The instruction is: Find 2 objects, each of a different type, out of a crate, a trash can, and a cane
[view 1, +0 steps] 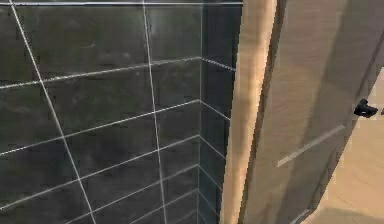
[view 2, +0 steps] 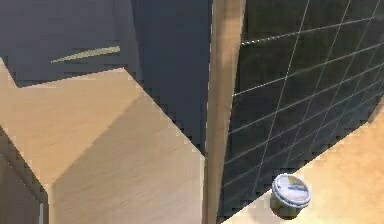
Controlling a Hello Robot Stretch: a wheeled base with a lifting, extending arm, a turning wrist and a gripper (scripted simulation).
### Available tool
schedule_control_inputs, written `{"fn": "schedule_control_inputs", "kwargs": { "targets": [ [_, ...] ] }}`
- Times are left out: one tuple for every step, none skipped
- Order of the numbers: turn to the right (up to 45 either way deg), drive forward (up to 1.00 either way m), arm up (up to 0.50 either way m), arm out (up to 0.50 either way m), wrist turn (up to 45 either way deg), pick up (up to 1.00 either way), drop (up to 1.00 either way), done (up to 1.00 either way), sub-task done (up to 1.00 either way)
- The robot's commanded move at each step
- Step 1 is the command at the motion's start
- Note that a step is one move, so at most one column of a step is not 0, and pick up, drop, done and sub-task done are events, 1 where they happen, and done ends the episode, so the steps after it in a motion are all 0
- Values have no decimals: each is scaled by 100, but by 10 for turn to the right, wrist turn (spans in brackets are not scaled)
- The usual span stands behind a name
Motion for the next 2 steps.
{"fn": "schedule_control_inputs", "kwargs": {
  "targets": [
    [450,0,0,0,0,0,0,0,0],
    [60,0,0,0,0,0,0,0,0]
  ]
}}
